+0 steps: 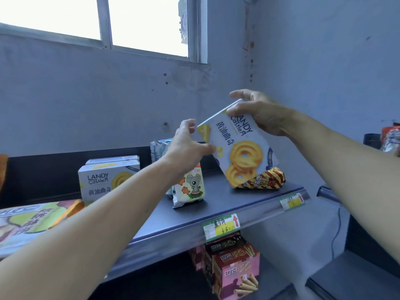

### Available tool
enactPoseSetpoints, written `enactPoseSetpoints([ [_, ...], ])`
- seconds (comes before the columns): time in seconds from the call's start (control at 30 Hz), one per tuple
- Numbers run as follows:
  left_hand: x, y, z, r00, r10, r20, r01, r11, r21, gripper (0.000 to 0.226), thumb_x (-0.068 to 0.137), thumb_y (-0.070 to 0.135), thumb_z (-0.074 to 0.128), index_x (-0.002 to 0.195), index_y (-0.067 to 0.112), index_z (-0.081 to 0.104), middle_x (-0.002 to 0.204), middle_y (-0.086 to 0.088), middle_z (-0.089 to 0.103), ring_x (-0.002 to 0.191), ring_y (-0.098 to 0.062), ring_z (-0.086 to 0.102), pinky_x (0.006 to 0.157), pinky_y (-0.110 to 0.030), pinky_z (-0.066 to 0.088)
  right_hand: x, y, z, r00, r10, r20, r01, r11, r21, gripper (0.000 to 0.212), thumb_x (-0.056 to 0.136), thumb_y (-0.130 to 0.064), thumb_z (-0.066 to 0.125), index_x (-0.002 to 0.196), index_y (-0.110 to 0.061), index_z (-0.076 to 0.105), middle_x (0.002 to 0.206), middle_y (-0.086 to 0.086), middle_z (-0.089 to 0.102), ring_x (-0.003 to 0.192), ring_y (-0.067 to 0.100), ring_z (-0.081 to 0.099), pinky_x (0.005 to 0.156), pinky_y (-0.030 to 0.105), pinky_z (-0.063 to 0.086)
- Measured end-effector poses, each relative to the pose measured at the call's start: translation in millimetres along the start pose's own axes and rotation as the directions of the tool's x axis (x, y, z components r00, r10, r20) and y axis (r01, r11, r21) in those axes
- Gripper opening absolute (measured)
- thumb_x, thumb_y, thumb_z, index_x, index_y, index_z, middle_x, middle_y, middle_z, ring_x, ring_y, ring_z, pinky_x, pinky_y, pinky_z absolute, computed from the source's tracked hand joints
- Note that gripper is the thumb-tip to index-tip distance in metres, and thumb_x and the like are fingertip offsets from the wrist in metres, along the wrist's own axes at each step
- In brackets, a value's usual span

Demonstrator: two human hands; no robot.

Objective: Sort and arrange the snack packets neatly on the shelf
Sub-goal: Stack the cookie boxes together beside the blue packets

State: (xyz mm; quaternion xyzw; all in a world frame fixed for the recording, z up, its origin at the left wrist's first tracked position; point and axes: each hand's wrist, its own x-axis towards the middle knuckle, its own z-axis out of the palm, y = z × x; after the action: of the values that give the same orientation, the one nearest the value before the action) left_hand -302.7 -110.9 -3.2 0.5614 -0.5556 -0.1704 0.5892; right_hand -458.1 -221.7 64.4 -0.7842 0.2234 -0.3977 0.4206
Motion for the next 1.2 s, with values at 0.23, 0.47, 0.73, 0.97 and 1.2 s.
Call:
enactPoseSetpoints([
  [0.23,-17,-9,-23,0.993,-0.020,0.118,0.019,1.000,0.010,0.067,0.076,0.001,0.069,0.134,0.020,0.043,0.130,0.003,0.051,0.109,-0.020,0.059,0.092,-0.039,0.051,-15,-11,34,0.986,0.112,0.126,-0.087,0.978,-0.192,0.073,0.077,-0.015,0.071,0.141,-0.022,0.037,0.106,0.011,0.065,0.077,0.021,0.070,0.068,0.034,0.055],
  [0.47,-36,-6,-71,0.972,-0.012,0.234,0.022,0.999,-0.041,0.064,0.074,-0.003,0.073,0.128,0.021,0.049,0.113,-0.005,0.066,0.096,-0.021,0.069,0.085,-0.037,0.055,-10,-37,98,0.951,0.102,0.292,0.005,0.939,-0.343,0.088,0.065,-0.019,0.073,0.143,-0.027,0.033,0.112,0.011,0.065,0.084,0.024,0.072,0.072,0.037,0.056],
  [0.73,-54,-24,-157,0.980,-0.139,-0.141,0.116,0.980,-0.159,0.057,0.076,-0.003,0.070,0.125,0.015,0.047,0.109,-0.010,0.066,0.092,-0.028,0.068,0.079,-0.045,0.056,8,-54,172,0.965,-0.138,0.221,0.219,0.890,-0.400,0.075,0.080,-0.041,0.070,0.142,-0.020,0.036,0.131,0.003,0.052,0.114,0.017,0.056,0.089,0.027,0.049],
  [0.97,-62,-60,-183,0.925,-0.257,-0.281,0.188,0.950,-0.251,0.055,0.079,-0.001,0.070,0.125,0.012,0.043,0.107,-0.005,0.063,0.088,-0.021,0.065,0.069,-0.035,0.054,20,-16,209,1.000,0.008,0.006,-0.005,0.939,-0.343,0.093,0.078,-0.057,0.065,0.145,-0.007,0.026,0.147,0.012,0.037,0.132,0.027,0.040,0.107,0.038,0.037],
  [1.2,-56,-93,-171,0.915,-0.372,-0.158,0.322,0.907,-0.270,0.032,0.082,-0.012,0.060,0.108,0.005,0.051,0.111,-0.018,0.062,0.087,-0.029,0.064,0.077,-0.042,0.054,26,27,226,0.976,0.215,0.034,-0.205,0.961,-0.186,0.054,0.075,-0.054,0.070,0.102,-0.010,0.055,0.089,0.006,0.061,0.069,0.018,0.060,0.061,0.027,0.050],
])
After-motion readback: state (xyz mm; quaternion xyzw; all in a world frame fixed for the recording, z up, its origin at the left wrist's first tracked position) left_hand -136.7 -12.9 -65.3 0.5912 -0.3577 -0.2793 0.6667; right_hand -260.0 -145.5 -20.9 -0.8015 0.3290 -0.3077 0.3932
